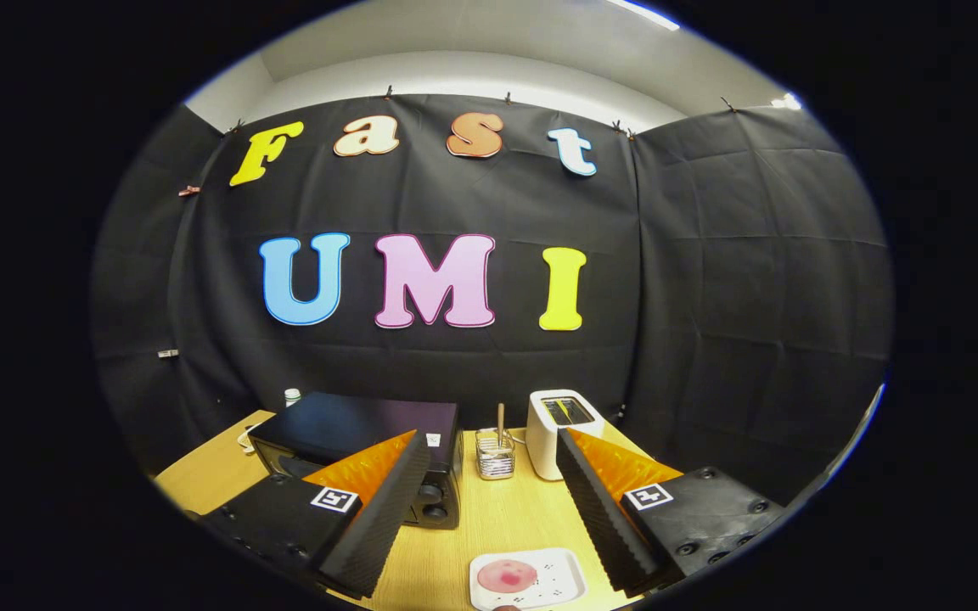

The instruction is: Open the toaster oven, put the food inside, and close the toaster oven door.

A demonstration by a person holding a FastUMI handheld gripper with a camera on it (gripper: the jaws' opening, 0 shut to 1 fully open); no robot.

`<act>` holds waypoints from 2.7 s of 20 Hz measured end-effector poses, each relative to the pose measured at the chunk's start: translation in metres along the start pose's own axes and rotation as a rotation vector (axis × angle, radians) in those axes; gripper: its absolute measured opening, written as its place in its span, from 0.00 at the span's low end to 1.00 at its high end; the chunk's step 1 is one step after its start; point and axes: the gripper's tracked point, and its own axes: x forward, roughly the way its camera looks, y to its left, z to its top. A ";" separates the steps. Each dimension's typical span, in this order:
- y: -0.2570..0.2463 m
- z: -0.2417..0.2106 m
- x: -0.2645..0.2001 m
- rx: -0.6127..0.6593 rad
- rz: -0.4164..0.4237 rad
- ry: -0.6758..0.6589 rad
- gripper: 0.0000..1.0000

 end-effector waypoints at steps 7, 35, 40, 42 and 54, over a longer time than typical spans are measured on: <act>0.016 0.000 0.006 0.009 0.029 0.004 0.98; 0.187 -0.074 0.084 0.038 0.097 0.195 0.99; 0.215 -0.110 0.104 0.009 0.086 0.234 0.99; 0.225 -0.127 0.108 -0.011 0.088 0.261 0.99; 0.237 -0.156 0.097 0.011 0.105 0.330 0.99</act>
